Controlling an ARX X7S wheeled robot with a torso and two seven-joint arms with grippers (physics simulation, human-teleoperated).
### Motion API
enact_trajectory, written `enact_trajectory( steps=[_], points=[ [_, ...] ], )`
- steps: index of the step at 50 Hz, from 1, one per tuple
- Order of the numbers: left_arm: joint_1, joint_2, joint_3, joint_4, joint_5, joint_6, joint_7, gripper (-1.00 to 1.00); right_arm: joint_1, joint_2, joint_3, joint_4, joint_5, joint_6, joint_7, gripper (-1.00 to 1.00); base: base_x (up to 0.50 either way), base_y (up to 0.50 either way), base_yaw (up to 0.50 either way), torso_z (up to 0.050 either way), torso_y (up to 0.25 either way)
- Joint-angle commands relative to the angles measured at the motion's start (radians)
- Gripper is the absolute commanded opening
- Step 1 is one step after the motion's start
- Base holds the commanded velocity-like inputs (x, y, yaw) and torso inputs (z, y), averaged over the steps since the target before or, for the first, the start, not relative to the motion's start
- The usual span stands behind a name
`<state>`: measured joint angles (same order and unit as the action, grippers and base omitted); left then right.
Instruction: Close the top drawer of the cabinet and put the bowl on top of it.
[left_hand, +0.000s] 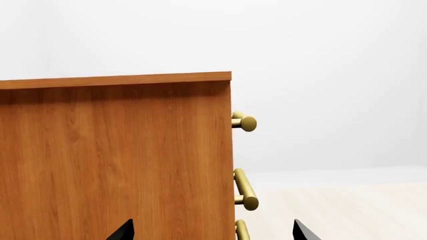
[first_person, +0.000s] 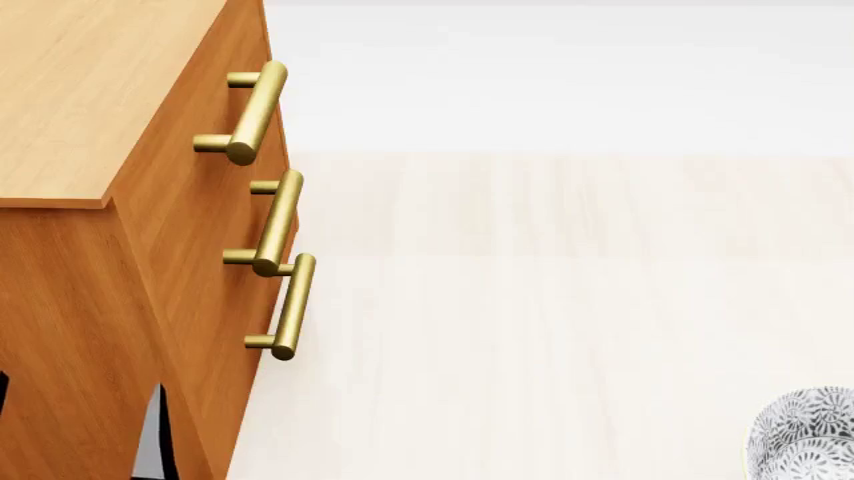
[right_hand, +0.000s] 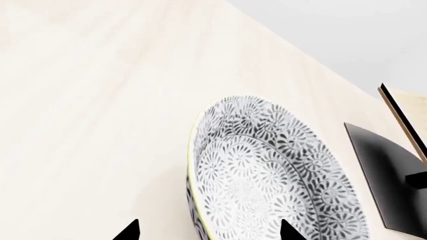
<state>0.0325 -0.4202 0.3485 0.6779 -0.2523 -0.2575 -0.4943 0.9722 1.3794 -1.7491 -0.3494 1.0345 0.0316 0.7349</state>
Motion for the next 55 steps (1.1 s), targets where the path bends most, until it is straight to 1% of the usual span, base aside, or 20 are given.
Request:
enact_trajectory(
  steps=[1, 55],
  points=[
    [0.0, -0.002, 0.002, 0.001, 0.0, 0.001, -0.003, 1.0, -0.003, -0.006, 0.002, 0.008, 0.0, -0.002, 0.0, 1.0, 0.0, 0.0, 0.0, 0.0, 0.0],
    [-0.002, -0.011, 0.01, 0.0, -0.007, 0.007, -0.015, 1.0, -0.037, -0.031, 0.004, 0.052, -0.005, -0.039, 0.0, 1.0, 0.0, 0.0, 0.0, 0.0, 0.0]
  ],
)
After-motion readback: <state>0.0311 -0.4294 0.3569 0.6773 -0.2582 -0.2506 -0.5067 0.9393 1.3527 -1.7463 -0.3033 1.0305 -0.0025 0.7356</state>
